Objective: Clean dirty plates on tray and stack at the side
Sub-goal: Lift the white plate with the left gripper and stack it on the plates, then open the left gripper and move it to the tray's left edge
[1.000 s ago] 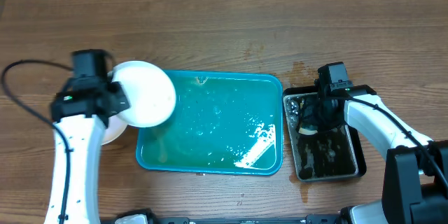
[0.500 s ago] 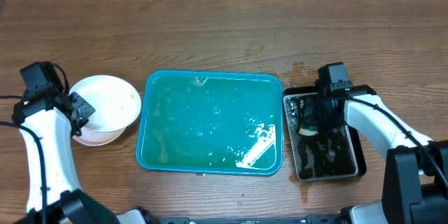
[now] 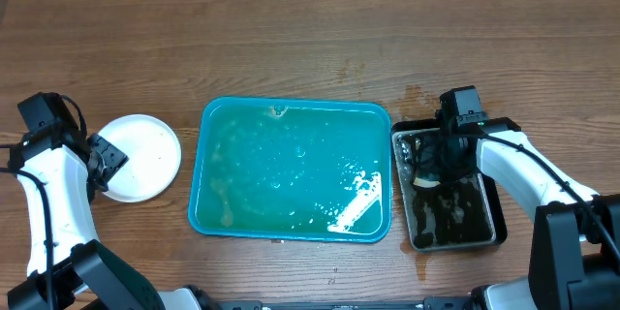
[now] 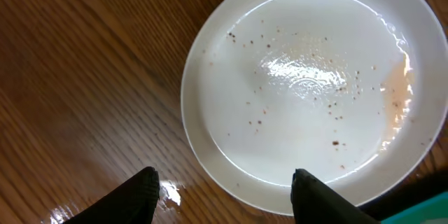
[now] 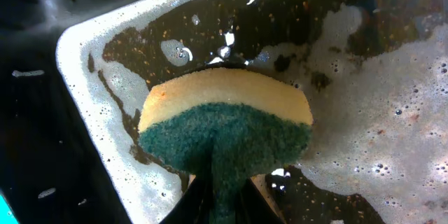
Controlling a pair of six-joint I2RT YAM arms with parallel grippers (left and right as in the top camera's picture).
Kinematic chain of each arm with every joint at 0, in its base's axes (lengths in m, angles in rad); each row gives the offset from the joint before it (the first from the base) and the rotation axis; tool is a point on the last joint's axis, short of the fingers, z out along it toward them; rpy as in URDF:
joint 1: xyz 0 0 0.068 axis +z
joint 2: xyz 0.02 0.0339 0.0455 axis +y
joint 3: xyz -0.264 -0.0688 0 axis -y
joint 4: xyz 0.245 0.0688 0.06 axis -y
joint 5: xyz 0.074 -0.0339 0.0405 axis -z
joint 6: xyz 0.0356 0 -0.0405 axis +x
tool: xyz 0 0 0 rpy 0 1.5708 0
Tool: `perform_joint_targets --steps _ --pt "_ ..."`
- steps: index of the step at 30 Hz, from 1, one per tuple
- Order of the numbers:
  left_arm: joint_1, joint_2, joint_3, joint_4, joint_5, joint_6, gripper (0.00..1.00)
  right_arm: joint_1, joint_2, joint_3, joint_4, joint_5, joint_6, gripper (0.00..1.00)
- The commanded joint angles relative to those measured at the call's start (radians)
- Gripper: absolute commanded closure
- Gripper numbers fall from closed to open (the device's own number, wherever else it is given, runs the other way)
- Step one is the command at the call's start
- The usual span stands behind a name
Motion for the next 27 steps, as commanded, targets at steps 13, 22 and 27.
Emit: perform_joint_targets --steps 13,22,27 --pt "-0.148 -0.059 0.021 -0.002 0.256 0.119 0.38 -0.002 -0.011 0.064 -0.046 0.108 -0.008 0.56" --pt "-0.328 -0.192 0.021 -0.039 0.261 0.183 0.35 -0.002 -0.018 0.266 -0.333 0.086 -0.008 0.54" --pt "-0.445 -0.225 0.021 -0.112 0.275 0.229 0.30 -0.002 -0.017 0.282 -0.385 0.026 -0.048 0.30"
